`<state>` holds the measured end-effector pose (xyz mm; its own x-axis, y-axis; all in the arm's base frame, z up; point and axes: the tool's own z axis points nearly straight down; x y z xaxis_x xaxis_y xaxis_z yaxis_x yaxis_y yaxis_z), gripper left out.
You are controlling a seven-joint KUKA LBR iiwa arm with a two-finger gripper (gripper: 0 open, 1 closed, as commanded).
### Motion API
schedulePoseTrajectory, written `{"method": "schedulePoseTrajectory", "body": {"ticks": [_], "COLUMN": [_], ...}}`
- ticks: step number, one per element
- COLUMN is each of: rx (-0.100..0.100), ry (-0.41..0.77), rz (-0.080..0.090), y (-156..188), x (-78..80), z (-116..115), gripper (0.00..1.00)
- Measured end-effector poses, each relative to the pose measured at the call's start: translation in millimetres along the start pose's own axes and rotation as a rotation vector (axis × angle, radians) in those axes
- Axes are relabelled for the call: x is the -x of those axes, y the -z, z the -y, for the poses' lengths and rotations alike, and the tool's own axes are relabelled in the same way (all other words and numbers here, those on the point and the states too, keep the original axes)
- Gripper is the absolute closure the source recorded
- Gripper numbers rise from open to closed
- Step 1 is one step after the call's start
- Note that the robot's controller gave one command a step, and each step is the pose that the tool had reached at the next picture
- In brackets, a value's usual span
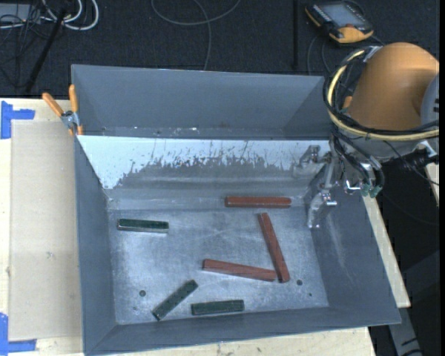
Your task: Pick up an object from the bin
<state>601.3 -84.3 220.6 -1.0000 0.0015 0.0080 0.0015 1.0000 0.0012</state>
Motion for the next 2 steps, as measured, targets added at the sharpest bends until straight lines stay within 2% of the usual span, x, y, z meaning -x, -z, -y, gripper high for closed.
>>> {"method": "schedulePoseTrajectory", "body": {"ticks": [1, 2], "rx": [-0.001, -0.001], "ry": [0.002, 0.045], "rz": [0.008, 0.01], "y": [5, -52], "x": [1.4, -62.8], "z": [0, -9], "gripper": [0.0, 0.0]}}
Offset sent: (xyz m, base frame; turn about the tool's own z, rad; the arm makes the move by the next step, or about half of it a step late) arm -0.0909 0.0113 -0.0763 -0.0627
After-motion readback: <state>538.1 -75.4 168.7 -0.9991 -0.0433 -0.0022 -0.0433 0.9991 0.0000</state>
